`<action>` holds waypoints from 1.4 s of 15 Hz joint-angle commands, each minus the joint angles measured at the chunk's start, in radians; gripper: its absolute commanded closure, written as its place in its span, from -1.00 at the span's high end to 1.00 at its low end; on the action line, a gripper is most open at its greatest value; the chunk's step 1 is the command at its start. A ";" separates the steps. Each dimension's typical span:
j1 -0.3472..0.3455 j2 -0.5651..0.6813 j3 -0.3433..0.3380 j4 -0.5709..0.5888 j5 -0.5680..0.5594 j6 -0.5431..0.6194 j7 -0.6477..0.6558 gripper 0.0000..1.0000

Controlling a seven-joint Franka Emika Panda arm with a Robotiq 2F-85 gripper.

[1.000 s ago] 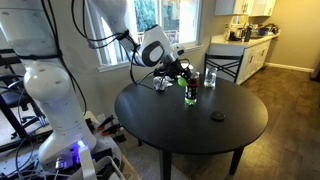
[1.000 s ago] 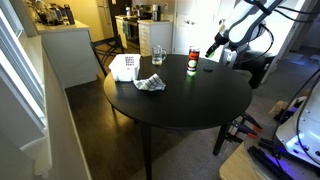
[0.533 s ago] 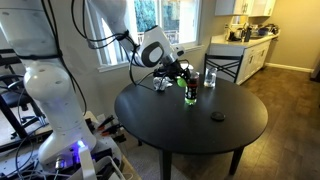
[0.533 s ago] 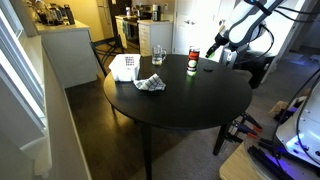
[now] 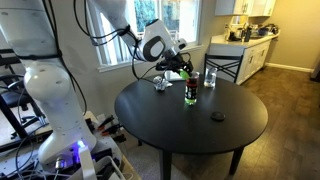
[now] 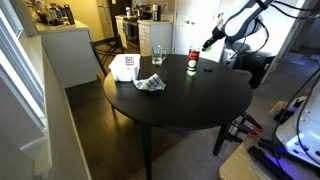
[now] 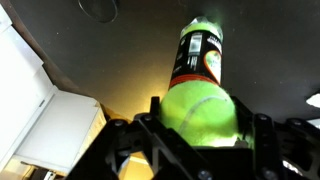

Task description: Put the green tennis ball inside the black container

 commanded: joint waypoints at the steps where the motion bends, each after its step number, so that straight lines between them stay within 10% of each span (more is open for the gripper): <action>1: 0.004 -0.020 0.010 0.041 0.050 0.013 -0.012 -0.16; 21: -0.041 0.176 0.097 0.238 0.121 0.003 -0.013 -0.16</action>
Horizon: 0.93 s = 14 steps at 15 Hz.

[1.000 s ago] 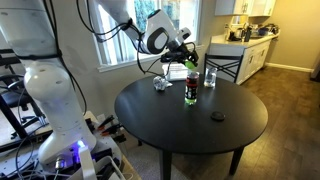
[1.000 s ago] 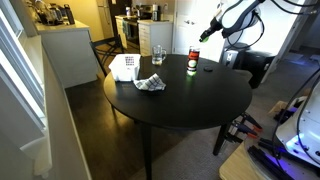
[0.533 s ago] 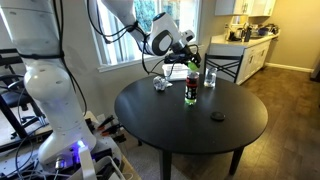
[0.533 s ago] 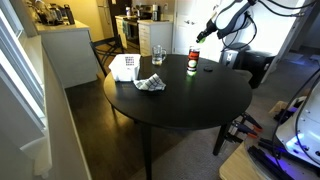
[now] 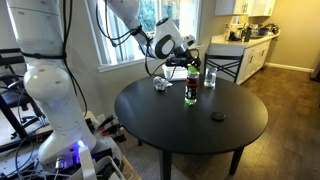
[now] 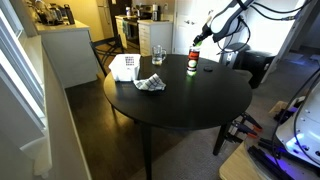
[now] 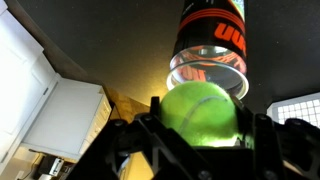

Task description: Put the green tennis ball inside the black container

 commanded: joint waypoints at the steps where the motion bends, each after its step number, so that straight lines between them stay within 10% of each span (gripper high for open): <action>1: -0.035 0.015 0.054 0.015 0.041 0.006 -0.013 -0.16; 4: -0.054 0.020 0.086 0.016 0.054 0.005 -0.017 -0.16; 5: -0.058 0.019 0.091 0.015 0.054 0.007 -0.016 0.83; 14: -0.101 0.007 0.109 0.013 0.041 0.003 -0.004 1.00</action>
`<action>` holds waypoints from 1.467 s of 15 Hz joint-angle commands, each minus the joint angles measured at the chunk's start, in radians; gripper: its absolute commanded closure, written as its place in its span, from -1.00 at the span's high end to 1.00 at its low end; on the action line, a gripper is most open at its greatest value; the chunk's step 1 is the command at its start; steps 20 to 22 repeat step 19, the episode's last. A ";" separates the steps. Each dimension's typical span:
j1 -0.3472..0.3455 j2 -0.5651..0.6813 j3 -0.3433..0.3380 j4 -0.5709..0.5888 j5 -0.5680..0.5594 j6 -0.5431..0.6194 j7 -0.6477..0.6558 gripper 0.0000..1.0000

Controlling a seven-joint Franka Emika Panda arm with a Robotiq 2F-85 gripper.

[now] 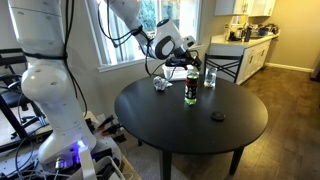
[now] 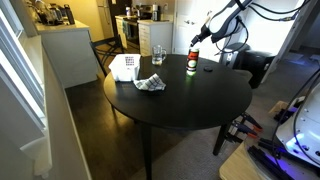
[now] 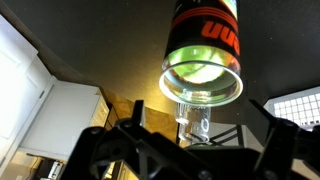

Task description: Put the green tennis ball inside the black container

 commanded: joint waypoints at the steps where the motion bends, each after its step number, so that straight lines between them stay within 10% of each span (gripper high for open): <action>1: -0.019 -0.006 0.010 0.003 0.015 0.008 -0.002 1.00; 22: -0.006 0.000 -0.005 0.011 0.000 0.000 0.000 1.00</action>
